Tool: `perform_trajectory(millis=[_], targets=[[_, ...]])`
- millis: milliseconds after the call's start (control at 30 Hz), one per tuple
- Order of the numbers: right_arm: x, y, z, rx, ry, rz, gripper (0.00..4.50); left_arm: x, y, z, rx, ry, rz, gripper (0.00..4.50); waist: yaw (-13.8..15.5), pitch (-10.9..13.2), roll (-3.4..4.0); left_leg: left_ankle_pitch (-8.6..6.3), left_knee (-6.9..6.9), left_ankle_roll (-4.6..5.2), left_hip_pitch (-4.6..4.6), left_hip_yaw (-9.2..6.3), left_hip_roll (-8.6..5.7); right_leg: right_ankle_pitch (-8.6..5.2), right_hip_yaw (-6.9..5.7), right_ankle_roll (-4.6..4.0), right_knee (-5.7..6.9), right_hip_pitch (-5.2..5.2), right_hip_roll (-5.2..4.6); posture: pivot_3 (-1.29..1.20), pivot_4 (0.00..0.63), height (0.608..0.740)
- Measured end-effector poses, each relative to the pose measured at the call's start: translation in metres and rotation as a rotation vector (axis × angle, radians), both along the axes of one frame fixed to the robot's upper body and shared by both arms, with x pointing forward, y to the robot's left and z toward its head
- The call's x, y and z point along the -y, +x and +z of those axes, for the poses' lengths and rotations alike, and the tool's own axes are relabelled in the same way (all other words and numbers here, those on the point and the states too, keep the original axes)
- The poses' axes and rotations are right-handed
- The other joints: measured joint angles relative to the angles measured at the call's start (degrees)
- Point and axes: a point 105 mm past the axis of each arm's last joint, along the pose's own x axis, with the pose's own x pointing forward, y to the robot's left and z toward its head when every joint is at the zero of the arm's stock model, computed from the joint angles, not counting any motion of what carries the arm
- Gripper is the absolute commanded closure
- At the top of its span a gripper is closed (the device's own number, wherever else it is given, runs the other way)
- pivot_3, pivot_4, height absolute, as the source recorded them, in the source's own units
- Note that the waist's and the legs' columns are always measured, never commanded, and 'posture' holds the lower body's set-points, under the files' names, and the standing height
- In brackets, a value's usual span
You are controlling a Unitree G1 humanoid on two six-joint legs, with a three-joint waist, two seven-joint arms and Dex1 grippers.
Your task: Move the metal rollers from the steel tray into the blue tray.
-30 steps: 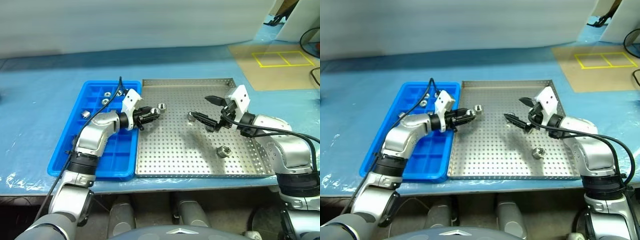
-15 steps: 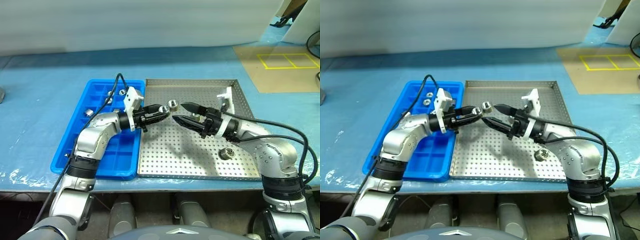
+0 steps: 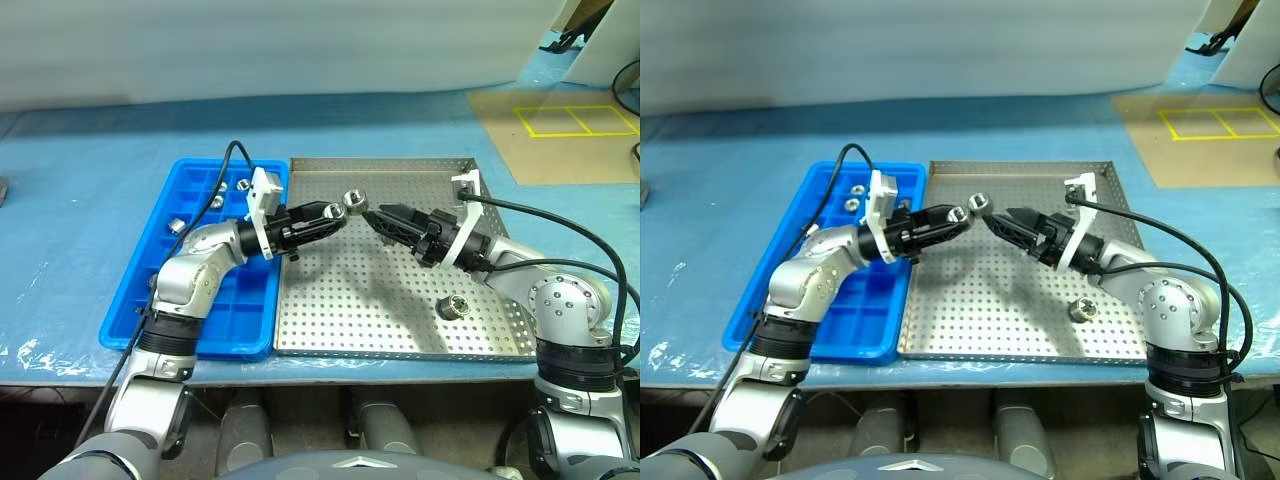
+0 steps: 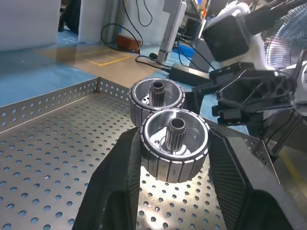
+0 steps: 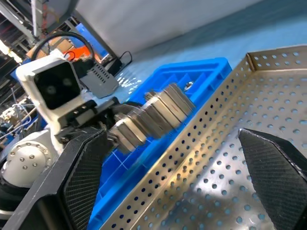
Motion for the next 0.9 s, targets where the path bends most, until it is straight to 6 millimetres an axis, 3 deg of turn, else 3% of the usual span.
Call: perform_trajectory(millis=[133, 500, 833, 867, 900], targets=[[-0.004, 0.001, -0.004, -0.053, 0.077, 0.006, 0.00, 0.001, -0.001, 0.002, 0.005, -0.008, -0.006, 2.81, -0.1, 0.0, 0.01, 0.01, 0.00, -0.02, 0.01, 0.00, 0.00, 0.00, 0.00, 0.00, 0.03, -0.01, 0.00, -0.27, 0.150, 0.740], [0.000, 0.004, 0.021, -0.146, 0.317, -0.023, 0.00, 0.010, -0.005, 0.003, -0.010, -0.035, -0.043, 2.81, 0.2, 0.0, 0.01, 0.03, 0.00, -0.06, 0.01, 0.00, 0.00, 0.01, 0.00, 0.01, 0.03, -0.01, 0.00, -0.28, 0.150, 0.740], [0.010, 0.003, 0.002, -0.238, 0.270, -0.055, 3.39, 0.016, -0.006, -0.004, -0.046, -0.030, -0.059, 2.81, 0.2, 0.0, 0.01, 0.05, 0.00, -0.09, 0.00, 0.00, -0.01, 0.01, 0.01, 0.04, 0.04, -0.01, 0.01, -0.28, 0.150, 0.740], [0.006, 0.006, -0.001, -0.248, 0.280, -0.048, 3.70, 0.014, -0.005, -0.005, -0.048, -0.028, -0.055, 2.81, 0.1, 0.0, 0.00, 0.05, 0.01, -0.09, 0.02, 0.00, -0.01, 0.01, 0.01, 0.03, 0.04, 0.00, 0.01, -0.28, 0.150, 0.740], [-0.006, 0.025, -0.002, -0.253, 0.319, -0.061, 4.06, 0.009, -0.003, -0.007, -0.054, -0.024, -0.038, 2.81, -0.9, 0.0, -0.16, 0.07, 0.11, -0.12, 0.05, 0.05, 0.00, 0.04, 0.10, 0.04, 0.20, 0.00, 0.04, -0.28, 0.150, 0.740]])
